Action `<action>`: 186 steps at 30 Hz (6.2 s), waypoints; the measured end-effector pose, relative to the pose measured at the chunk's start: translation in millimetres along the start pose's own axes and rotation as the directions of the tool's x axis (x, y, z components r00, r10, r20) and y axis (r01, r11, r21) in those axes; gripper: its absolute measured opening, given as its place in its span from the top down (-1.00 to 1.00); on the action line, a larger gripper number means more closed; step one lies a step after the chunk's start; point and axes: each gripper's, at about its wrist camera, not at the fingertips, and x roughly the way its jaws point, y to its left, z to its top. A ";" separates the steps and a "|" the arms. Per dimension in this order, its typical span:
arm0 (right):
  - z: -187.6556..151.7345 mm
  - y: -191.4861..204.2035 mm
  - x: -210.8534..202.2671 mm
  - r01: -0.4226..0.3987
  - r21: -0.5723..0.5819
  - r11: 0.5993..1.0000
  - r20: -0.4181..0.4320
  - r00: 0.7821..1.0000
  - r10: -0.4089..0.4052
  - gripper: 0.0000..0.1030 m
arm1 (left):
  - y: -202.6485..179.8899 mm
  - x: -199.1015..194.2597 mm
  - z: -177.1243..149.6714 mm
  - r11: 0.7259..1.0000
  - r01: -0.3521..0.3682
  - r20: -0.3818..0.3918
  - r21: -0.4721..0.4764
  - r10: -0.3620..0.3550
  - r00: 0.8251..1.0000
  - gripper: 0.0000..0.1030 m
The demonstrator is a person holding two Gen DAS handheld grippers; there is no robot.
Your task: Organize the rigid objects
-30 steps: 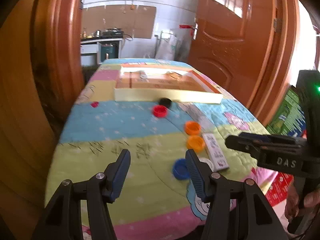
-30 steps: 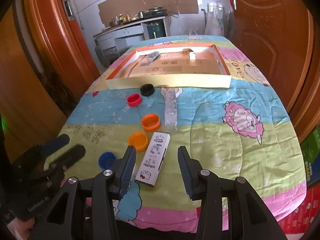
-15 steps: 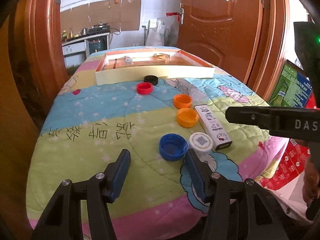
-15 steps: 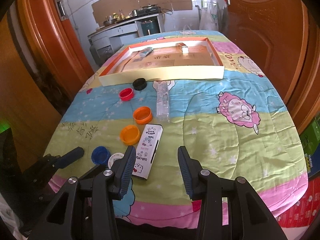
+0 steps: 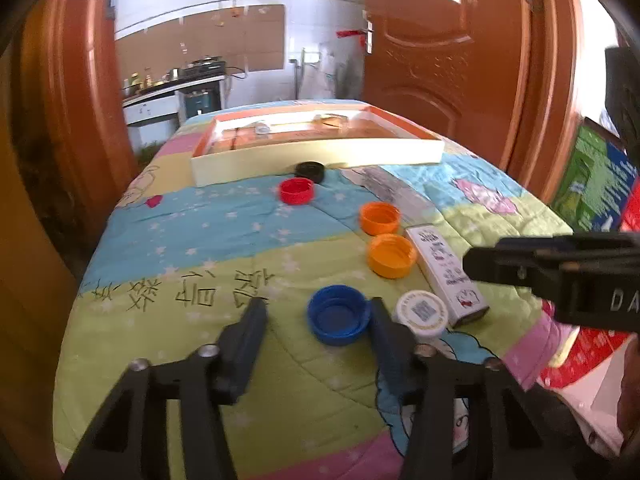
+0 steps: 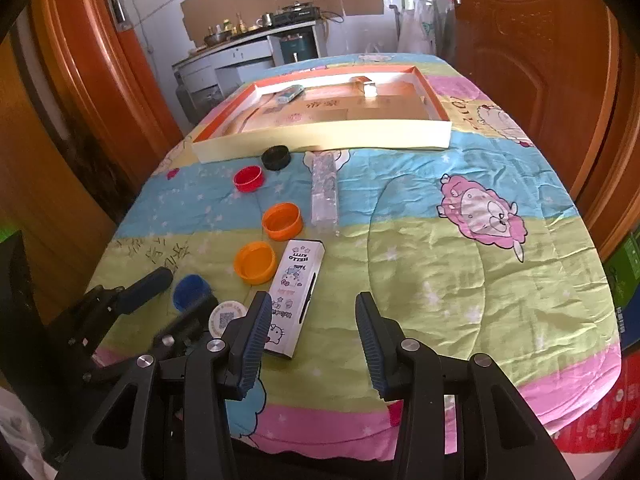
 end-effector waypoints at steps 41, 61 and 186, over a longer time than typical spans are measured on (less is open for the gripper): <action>21.1 -0.6 -26.8 0.036 -0.012 0.999 0.085 0.996 -0.035 0.46 | 12.2 -41.2 34.2 0.997 0.038 0.088 -0.064 -0.033 0.996 0.41; 59.8 -7.2 -57.0 -0.036 -0.021 0.999 0.196 0.980 0.039 0.46 | 4.2 -41.2 104.6 0.998 0.020 0.157 -0.056 -0.011 0.988 0.41; 291.8 -123.6 204.9 -0.021 -0.042 0.999 -0.110 0.994 0.016 0.46 | 29.5 276.2 267.4 0.988 0.026 -0.273 -0.153 -0.068 0.960 0.41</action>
